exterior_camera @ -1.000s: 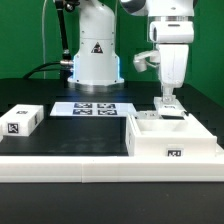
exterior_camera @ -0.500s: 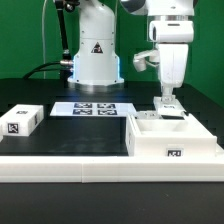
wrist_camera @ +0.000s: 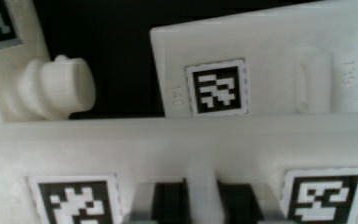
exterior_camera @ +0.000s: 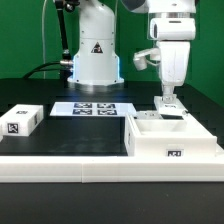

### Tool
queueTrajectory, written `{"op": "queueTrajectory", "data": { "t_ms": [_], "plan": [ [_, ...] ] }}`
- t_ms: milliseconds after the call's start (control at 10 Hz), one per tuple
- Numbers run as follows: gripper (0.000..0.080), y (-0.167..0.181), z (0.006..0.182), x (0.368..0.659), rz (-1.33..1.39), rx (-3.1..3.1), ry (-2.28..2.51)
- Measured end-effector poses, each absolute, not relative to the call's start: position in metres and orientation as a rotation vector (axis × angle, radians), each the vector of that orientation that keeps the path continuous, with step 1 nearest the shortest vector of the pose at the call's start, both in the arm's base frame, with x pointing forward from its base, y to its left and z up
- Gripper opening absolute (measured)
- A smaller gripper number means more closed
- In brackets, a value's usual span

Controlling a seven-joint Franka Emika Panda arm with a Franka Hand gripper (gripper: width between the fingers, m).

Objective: Assemble cabinet

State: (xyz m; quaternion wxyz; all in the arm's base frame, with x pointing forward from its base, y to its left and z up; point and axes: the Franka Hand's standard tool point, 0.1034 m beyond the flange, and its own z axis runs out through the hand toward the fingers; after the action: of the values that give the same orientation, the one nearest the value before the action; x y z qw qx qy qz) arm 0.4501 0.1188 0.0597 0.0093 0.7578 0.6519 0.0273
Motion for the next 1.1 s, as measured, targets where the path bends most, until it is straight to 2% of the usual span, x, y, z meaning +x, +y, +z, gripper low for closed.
{"op": "queueTrajectory", "data": {
  "t_ms": [400, 1100],
  "plan": [
    [0.007, 0.1177, 0.0544, 0.4511, 0.069, 2.378, 2.035],
    [0.007, 0.1189, 0.0553, 0.4526, 0.076, 2.374, 2.037]
  ]
}}
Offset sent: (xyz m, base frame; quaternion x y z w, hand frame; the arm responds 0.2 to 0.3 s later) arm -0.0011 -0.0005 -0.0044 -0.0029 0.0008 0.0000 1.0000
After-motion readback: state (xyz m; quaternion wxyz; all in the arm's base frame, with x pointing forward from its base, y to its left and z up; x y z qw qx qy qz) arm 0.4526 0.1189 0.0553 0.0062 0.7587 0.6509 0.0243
